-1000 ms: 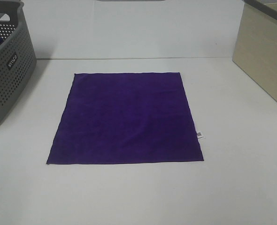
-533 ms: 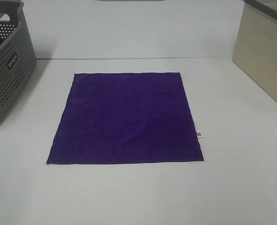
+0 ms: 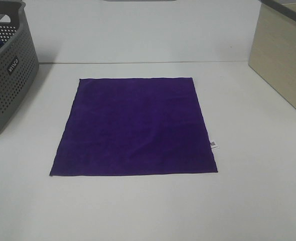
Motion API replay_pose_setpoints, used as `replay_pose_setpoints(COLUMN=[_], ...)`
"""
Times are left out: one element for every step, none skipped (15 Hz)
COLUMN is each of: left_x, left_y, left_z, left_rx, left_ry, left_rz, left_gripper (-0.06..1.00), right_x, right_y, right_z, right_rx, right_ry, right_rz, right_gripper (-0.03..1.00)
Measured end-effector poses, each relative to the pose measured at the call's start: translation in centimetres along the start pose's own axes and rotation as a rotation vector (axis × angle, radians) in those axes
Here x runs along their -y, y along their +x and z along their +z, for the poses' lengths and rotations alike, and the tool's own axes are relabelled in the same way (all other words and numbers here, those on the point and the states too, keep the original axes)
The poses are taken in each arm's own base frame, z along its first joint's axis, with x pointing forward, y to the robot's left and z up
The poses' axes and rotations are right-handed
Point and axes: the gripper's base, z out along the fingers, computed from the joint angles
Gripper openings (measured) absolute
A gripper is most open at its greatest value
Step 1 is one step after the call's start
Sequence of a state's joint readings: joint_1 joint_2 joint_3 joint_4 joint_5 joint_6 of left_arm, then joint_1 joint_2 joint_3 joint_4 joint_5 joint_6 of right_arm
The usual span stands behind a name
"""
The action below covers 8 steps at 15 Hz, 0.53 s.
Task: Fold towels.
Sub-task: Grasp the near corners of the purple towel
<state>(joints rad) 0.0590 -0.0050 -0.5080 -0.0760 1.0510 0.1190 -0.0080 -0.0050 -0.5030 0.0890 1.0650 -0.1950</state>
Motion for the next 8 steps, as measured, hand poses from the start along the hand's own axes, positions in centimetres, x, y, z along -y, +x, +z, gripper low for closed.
replay_pose_setpoints(left_x=[0.0, 0.0, 0.0, 0.0, -0.1, -0.2, -0.4, -0.5], left_y=[0.0, 0.0, 0.0, -0.1, -0.6, -1.7, -3.2, -4.6], left_z=[0.0, 0.0, 0.0, 0.1, 0.6, 1.6, 2.8, 4.5], left_rx=[0.0, 0.0, 0.0, -0.012, -0.081, -0.208, -0.332, -0.454], left_ry=[0.0, 0.0, 0.0, 0.001, 0.008, 0.02, 0.033, 0.054], left_rz=[0.0, 0.0, 0.0, -0.001, -0.003, -0.009, -0.017, -0.031], left_gripper=[0.99, 0.99, 0.99, 0.99, 0.99, 0.99, 0.99, 0.99], right_x=[0.0, 0.0, 0.0, 0.2, 0.5, 0.8, 1.3, 1.8], right_y=[0.0, 0.0, -0.3, -1.3, -2.8, -4.7, -6.9, -9.1], right_z=[0.0, 0.0, -0.1, 0.0, 0.6, 1.7, 3.5, 5.8], right_rx=[0.0, 0.002, 0.002, -0.025, -0.083, -0.161, -0.255, -0.343], right_ry=[0.0, 0.0, 0.0, -0.004, -0.013, -0.022, -0.03, -0.036], right_rz=[-0.001, -0.002, -0.002, 0.0, 0.008, 0.049, 0.116, 0.166], right_gripper=[0.92, 0.92, 0.92, 0.92, 0.92, 0.92, 0.92, 0.92])
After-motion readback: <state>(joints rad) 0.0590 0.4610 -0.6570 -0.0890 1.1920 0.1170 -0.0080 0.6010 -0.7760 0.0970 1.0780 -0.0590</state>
